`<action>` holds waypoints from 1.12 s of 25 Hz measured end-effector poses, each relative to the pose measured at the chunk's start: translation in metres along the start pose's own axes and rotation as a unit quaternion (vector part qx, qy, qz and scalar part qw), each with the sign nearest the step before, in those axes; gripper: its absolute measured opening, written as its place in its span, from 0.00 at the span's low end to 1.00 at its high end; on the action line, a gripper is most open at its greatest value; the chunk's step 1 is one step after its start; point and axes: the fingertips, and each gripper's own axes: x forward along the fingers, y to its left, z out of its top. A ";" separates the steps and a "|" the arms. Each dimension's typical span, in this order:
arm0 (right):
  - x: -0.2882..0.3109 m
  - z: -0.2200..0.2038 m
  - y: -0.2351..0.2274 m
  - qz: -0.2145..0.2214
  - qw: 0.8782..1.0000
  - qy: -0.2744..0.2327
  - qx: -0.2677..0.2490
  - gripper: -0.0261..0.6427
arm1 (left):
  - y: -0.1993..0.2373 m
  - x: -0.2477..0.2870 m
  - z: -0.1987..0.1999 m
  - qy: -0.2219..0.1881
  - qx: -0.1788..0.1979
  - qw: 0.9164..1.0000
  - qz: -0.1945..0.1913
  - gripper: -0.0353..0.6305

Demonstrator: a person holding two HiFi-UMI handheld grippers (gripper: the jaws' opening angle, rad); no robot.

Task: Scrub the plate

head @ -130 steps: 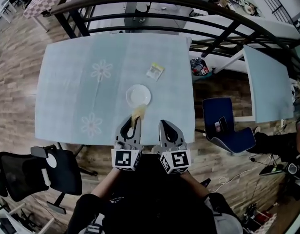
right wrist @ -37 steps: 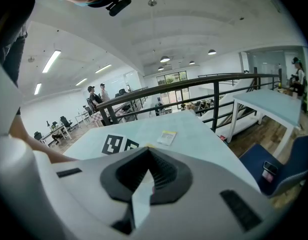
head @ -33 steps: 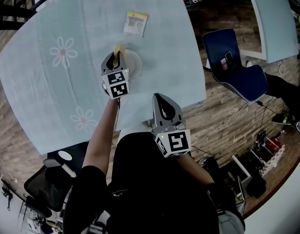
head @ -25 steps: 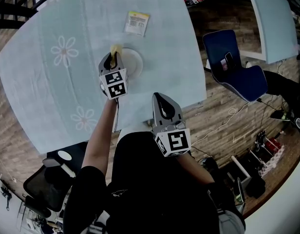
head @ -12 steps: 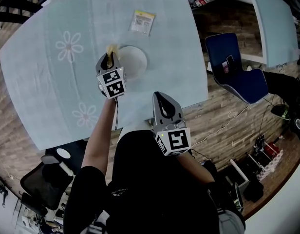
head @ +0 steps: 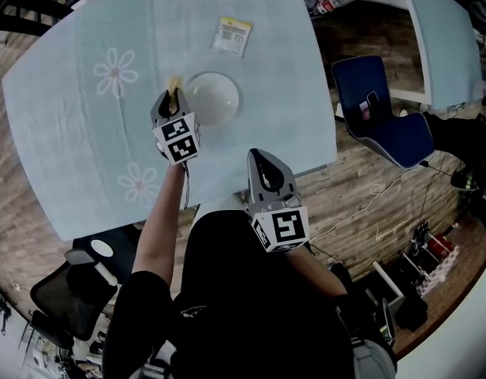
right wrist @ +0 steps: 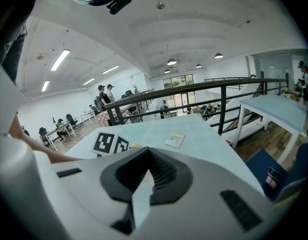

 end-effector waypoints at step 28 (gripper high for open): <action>-0.018 -0.014 -0.039 -0.048 0.998 -0.001 0.035 0.05 | -0.138 0.002 -0.031 0.051 0.001 0.988 -0.149 0.16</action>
